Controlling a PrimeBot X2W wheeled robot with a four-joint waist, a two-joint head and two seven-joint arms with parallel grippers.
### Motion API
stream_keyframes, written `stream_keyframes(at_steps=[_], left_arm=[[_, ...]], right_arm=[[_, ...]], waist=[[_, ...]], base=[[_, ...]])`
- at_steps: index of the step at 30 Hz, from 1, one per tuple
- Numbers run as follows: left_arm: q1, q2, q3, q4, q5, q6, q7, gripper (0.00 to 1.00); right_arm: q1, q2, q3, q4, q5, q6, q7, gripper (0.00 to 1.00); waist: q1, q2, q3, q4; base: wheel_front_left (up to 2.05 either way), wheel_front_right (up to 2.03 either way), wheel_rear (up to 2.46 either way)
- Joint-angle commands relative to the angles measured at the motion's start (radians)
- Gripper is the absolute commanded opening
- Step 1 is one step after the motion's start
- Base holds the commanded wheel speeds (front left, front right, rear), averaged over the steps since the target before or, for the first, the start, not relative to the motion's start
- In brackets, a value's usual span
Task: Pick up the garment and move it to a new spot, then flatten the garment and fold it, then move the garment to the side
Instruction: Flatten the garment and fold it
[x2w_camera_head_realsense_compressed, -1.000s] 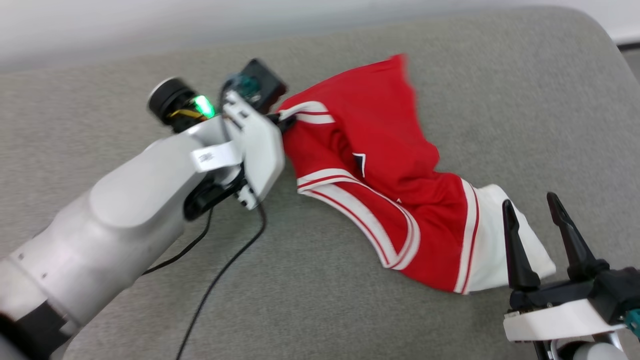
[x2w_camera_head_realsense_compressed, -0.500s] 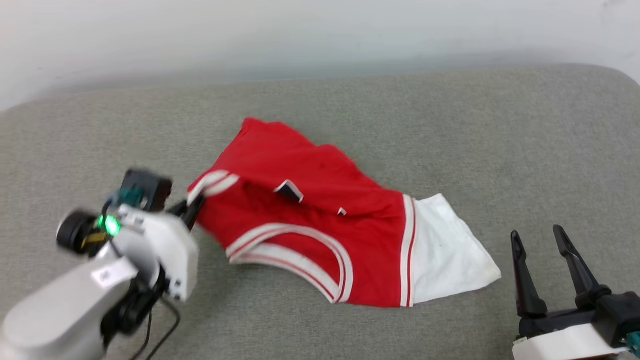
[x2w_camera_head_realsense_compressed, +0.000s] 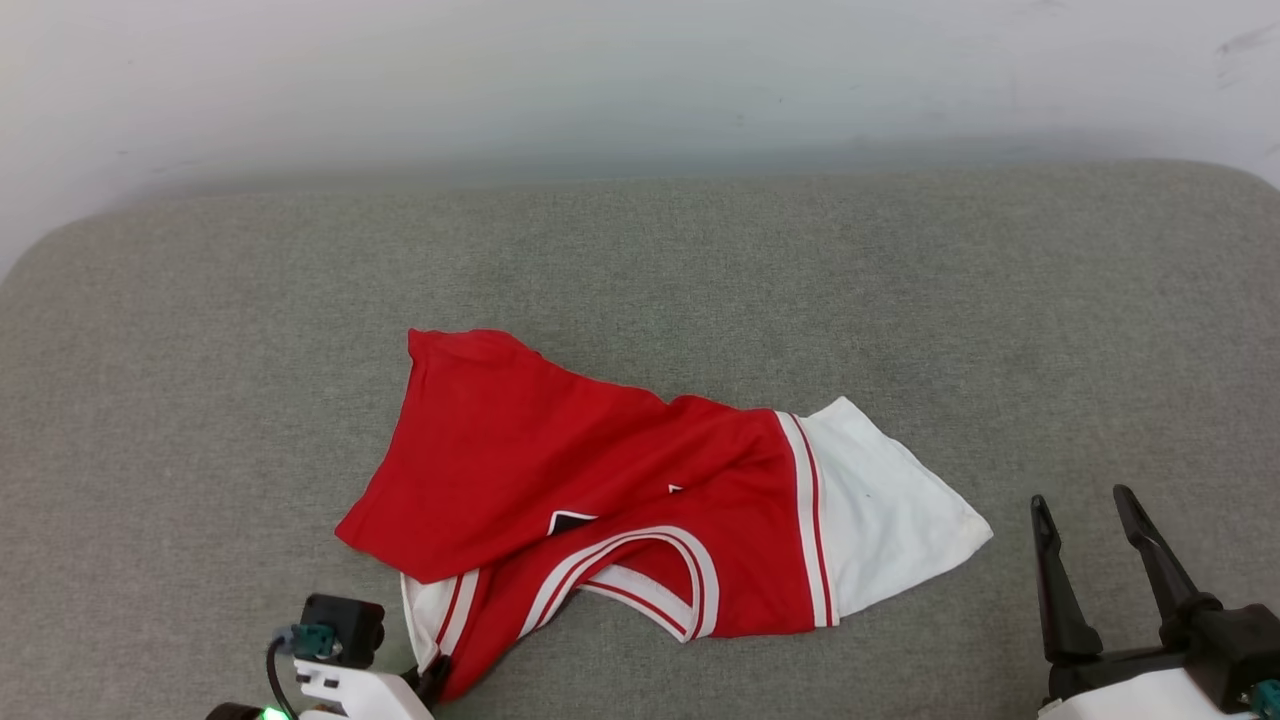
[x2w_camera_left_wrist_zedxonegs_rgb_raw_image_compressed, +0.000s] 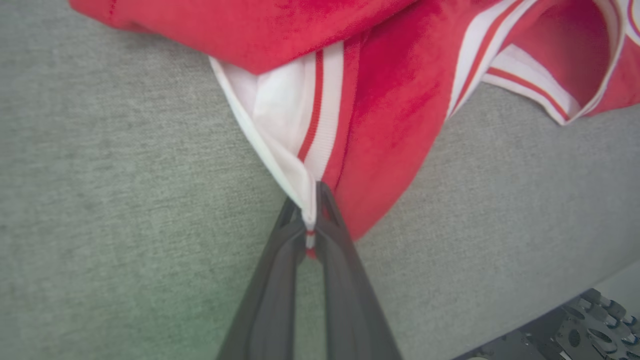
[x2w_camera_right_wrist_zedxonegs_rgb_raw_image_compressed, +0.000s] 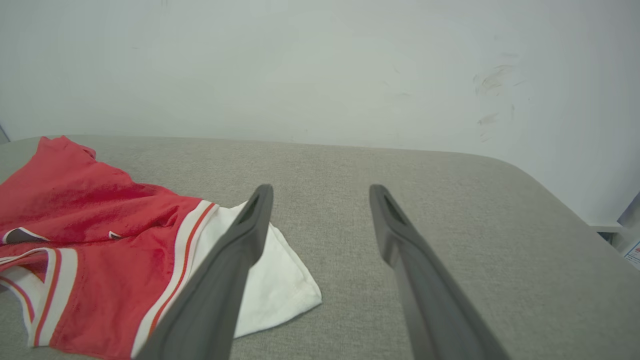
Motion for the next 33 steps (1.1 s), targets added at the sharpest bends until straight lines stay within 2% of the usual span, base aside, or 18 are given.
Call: stream_keyframes(at_steps=[1, 5, 6, 7, 8, 14, 15, 16, 21, 23, 25, 26, 27, 31, 32, 33], left_arm=[[0.022, -0.018, -0.009, 0.020, -0.003, -0.010, 0.000, 0.00], [0.041, -0.069, -0.019, 0.081, -0.013, -0.042, -0.021, 0.00], [0.041, -0.078, -0.013, 0.094, -0.010, -0.043, -0.037, 0.07], [0.038, -0.081, -0.006, 0.108, 0.000, -0.035, -0.056, 0.78], [0.030, -0.085, 0.009, 0.122, 0.014, -0.018, -0.098, 1.00], [0.030, -0.089, 0.078, 0.096, 0.072, 0.052, -0.220, 1.00], [0.030, -0.089, 0.078, 0.096, 0.072, 0.052, -0.220, 1.00], [0.041, -0.090, 0.106, 0.070, 0.100, 0.079, -0.234, 1.00], [0.069, -0.116, 0.247, -0.010, 0.242, 0.161, -0.242, 1.00], [0.088, -0.124, 0.280, -0.024, 0.279, 0.174, -0.240, 1.00], [0.120, -0.144, 0.346, -0.049, 0.353, 0.192, -0.240, 1.00], [0.150, -0.168, 0.409, -0.069, 0.419, 0.202, -0.240, 1.00], [0.167, -0.179, 0.437, -0.078, 0.452, 0.204, -0.240, 1.00], [0.225, -0.230, 0.546, -0.109, 0.572, 0.195, -0.240, 1.00], [0.225, -0.230, 0.546, -0.109, 0.572, 0.195, -0.240, 1.00], [0.234, -0.244, 0.569, -0.116, 0.599, 0.189, -0.240, 1.00]], right_arm=[[0.012, -0.006, -0.002, 0.008, -0.006, -0.001, -0.002, 1.00], [0.015, -0.011, -0.005, 0.022, -0.005, -0.001, -0.002, 1.00], [0.015, -0.013, -0.006, 0.025, -0.004, -0.001, -0.002, 1.00], [0.014, -0.016, -0.005, 0.026, -0.003, -0.001, -0.002, 1.00], [0.010, -0.022, -0.004, 0.025, -0.001, -0.001, -0.002, 1.00], [0.001, -0.037, -0.016, 0.003, 0.006, -0.001, -0.002, 1.00], [0.001, -0.037, -0.016, 0.003, 0.006, -0.001, -0.002, 1.00], [-0.006, -0.041, -0.019, -0.007, 0.006, -0.001, -0.002, 1.00], [-0.038, -0.086, -0.006, -0.029, 0.012, -0.001, -0.002, 1.00], [-0.048, -0.103, -0.001, -0.029, 0.015, -0.001, -0.002, 1.00], [-0.078, -0.143, 0.020, -0.016, 0.020, -0.001, 0.007, 1.00], [-0.121, -0.196, 0.044, -0.009, 0.038, -0.001, 0.034, 1.00], [-0.141, -0.222, 0.061, -0.007, 0.054, -0.001, 0.059, 1.00], [-0.229, -0.354, 0.157, 0.003, 0.141, -0.001, 0.211, 1.00], [-0.229, -0.354, 0.157, 0.003, 0.141, -0.001, 0.211, 1.00], [-0.252, -0.391, 0.187, 0.006, 0.171, -0.001, 0.261, 1.00]], waist=[[0.0001, 0.0000, -0.002, 0.002], [0.0001, 0.0000, -0.012, 0.008], [0.0001, 0.0000, -0.017, 0.010], [0.0001, 0.0000, -0.022, 0.012], [0.0001, 0.0000, -0.032, 0.016], [0.0001, 0.0000, -0.059, 0.031], [0.0001, 0.0000, -0.059, 0.031], [0.0001, 0.0000, -0.064, 0.038], [0.0001, 0.0000, -0.069, 0.053], [0.0001, 0.0000, -0.068, 0.055], [0.0001, 0.0000, -0.067, 0.058], [0.0001, 0.0000, -0.064, 0.062], [0.0001, 0.0000, -0.063, 0.064], [0.0001, 0.0000, -0.050, 0.077], [0.0001, 0.0000, -0.050, 0.077], [0.0001, 0.0000, -0.045, 0.080]], base=[[0.00, 0.00, 0.00], [0.00, 0.00, 0.00], [0.00, 0.00, 0.00], [0.00, 0.00, 0.00], [0.00, 0.00, 0.00], [0.00, 0.00, 0.00], [0.00, 0.00, 0.00], [0.00, 0.00, 0.00], [0.00, 0.00, 0.00], [0.00, 0.00, 0.00], [0.00, 0.00, 0.00], [0.00, 0.00, 0.00], [0.00, 0.00, 0.00], [0.00, 0.00, 0.00], [0.00, 0.00, 0.00], [0.00, 0.00, 0.00]])
